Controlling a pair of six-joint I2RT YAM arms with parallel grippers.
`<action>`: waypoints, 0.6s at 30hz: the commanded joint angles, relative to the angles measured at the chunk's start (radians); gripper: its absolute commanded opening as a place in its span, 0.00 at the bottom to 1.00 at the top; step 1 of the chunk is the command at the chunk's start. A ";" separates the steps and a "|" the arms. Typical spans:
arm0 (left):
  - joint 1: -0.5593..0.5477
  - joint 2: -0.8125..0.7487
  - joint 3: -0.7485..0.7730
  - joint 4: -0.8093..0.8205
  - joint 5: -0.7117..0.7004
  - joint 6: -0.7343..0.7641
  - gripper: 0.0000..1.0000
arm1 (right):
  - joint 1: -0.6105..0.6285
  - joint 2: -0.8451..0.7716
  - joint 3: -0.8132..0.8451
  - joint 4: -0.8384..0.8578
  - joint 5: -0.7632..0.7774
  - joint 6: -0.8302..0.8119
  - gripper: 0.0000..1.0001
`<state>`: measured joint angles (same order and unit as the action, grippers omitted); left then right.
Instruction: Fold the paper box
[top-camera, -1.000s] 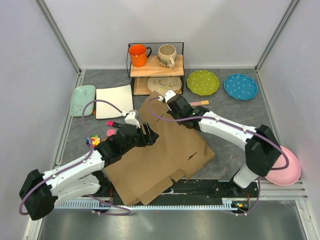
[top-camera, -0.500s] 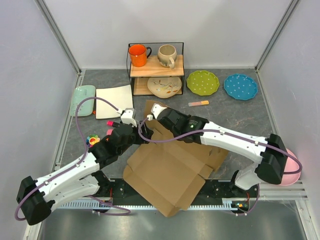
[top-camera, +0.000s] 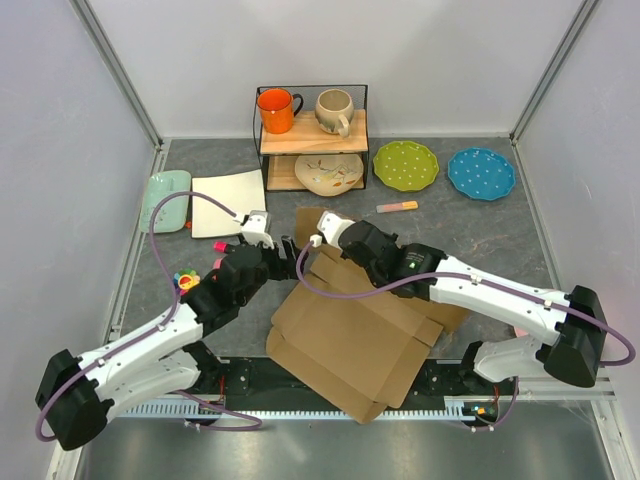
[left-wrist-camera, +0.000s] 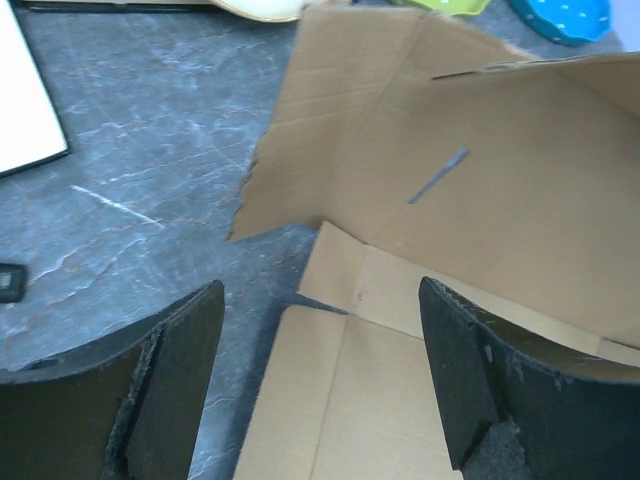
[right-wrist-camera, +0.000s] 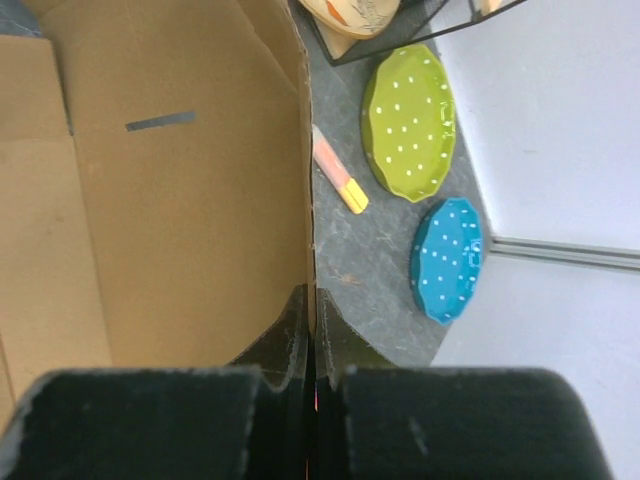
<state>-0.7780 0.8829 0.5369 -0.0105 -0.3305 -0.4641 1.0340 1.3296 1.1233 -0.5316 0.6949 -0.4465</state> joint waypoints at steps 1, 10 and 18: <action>0.003 -0.019 -0.102 0.199 0.150 -0.031 0.83 | -0.006 -0.015 -0.054 0.077 -0.060 0.081 0.00; 0.000 0.125 -0.210 0.395 0.214 -0.139 0.71 | -0.003 -0.050 -0.106 0.153 -0.087 0.137 0.00; -0.023 0.318 -0.146 0.480 0.165 -0.128 0.70 | -0.005 -0.044 -0.085 0.131 -0.109 0.178 0.00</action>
<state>-0.7895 1.1179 0.3294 0.3656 -0.1291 -0.5762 1.0256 1.2949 1.0161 -0.4179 0.6312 -0.3420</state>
